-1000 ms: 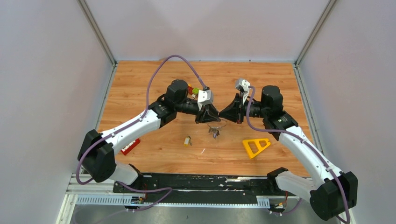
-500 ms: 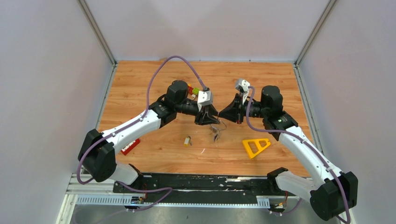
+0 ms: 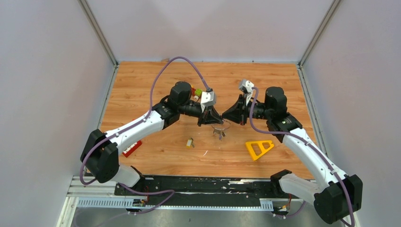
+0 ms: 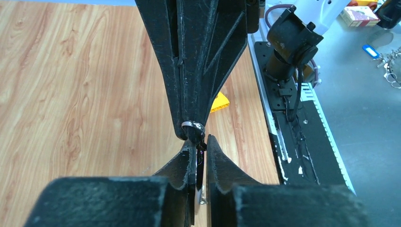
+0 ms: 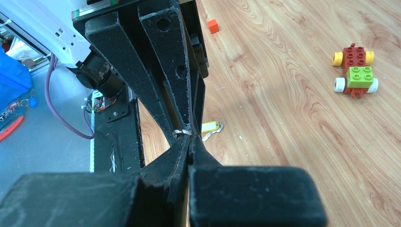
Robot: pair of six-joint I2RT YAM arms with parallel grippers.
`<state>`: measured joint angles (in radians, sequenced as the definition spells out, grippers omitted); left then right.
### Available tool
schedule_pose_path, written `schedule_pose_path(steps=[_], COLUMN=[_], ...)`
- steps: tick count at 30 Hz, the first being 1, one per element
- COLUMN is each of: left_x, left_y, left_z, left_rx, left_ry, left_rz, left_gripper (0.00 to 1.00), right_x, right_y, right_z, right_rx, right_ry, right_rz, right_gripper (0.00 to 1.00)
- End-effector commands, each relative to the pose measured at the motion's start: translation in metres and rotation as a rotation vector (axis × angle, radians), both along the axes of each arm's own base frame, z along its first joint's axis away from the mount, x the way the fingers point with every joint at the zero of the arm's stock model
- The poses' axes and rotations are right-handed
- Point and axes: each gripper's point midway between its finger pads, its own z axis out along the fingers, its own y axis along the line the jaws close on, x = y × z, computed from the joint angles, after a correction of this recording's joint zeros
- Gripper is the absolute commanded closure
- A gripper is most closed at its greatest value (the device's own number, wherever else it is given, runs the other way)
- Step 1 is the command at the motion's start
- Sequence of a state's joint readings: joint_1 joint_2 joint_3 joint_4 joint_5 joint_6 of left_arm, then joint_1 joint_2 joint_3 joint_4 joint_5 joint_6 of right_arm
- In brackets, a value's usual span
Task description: Put the keys on the keyring
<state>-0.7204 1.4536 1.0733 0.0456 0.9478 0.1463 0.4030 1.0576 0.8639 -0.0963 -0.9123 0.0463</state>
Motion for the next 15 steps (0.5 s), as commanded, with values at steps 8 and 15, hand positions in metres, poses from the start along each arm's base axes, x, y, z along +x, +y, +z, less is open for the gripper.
schedule_pose_path(steps=[8, 15], left_x=[-0.024, -0.056], left_y=[0.008, 0.029], left_z=[0.018, 0.024], left_rx=[-0.018, -0.005], left_ry=[-0.052, -0.138], left_rz=[-0.128, -0.285], left_gripper=[1.0, 1.0], right_x=[-0.004, -0.037], right_y=[-0.007, -0.015], right_z=[0.013, 0.012], right_rx=[-0.035, -0.117], right_ry=[-0.152, -0.31], right_rz=[0.012, 0.207], right_gripper=[0.94, 0.62])
